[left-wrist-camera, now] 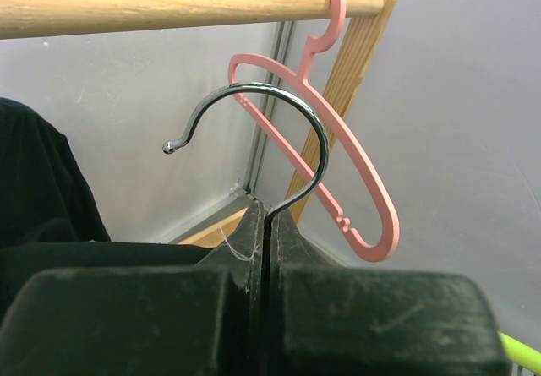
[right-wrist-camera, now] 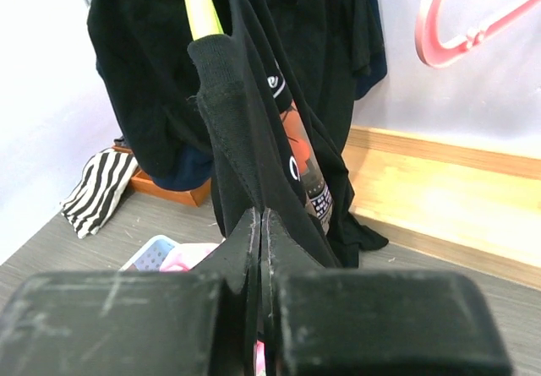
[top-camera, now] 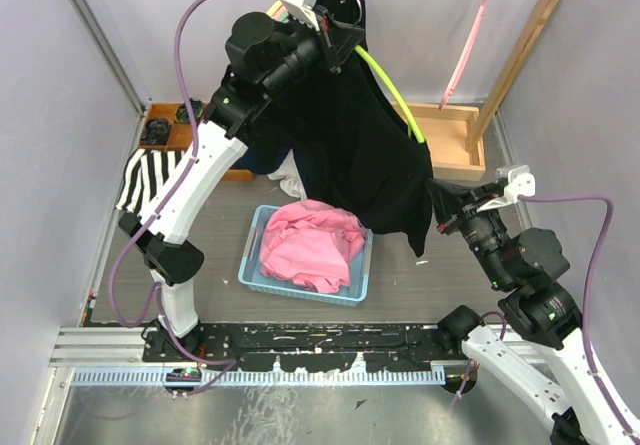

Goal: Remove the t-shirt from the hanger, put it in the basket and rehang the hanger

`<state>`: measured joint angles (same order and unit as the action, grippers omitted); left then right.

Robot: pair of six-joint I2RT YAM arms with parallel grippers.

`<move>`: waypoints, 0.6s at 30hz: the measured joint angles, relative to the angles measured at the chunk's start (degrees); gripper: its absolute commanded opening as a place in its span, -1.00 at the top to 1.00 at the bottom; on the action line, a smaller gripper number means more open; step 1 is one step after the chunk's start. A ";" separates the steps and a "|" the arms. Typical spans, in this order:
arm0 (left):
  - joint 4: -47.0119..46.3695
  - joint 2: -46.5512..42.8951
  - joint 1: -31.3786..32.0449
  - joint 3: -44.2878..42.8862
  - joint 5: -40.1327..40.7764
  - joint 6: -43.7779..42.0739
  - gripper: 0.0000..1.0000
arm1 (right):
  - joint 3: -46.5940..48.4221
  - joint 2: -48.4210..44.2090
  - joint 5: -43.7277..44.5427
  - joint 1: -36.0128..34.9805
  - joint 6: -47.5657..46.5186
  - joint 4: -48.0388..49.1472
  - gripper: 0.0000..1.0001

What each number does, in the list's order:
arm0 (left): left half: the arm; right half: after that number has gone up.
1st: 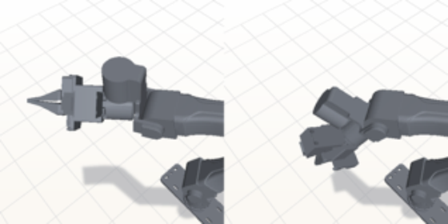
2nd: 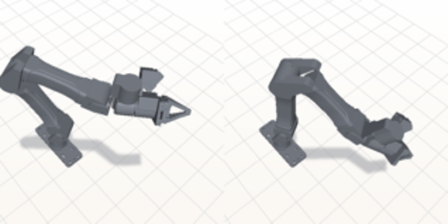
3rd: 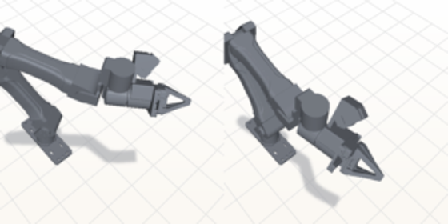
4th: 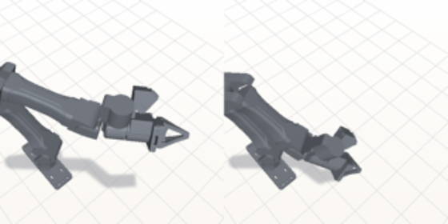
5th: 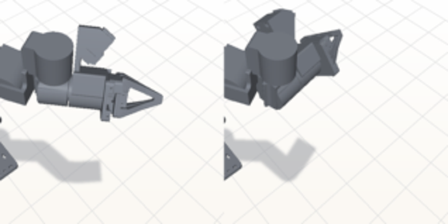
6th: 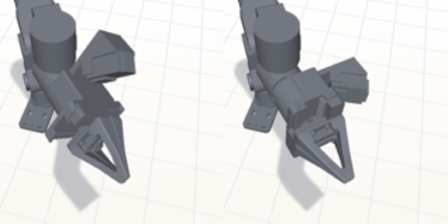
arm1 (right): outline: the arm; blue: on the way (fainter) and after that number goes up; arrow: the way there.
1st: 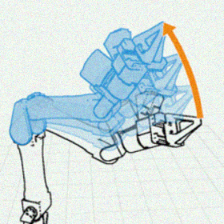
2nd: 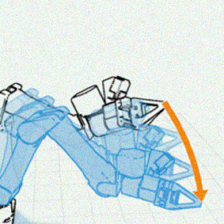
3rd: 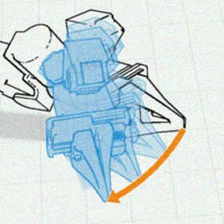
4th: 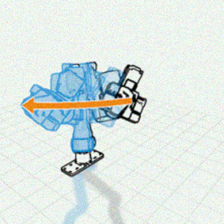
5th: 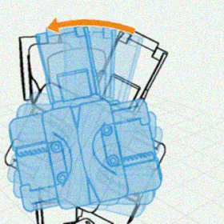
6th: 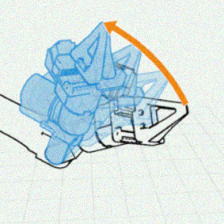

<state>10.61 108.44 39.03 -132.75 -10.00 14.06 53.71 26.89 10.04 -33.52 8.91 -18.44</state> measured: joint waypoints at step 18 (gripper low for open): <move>3.89 0.96 0.13 -6.45 -0.52 1.64 1.00 | -9.20 -6.93 6.99 0.00 11.76 -5.33 0.98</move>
<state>14.50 109.40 39.16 -139.20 -10.52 15.70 44.51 19.97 17.04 -33.52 20.67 -23.77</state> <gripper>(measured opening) 0.023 0.034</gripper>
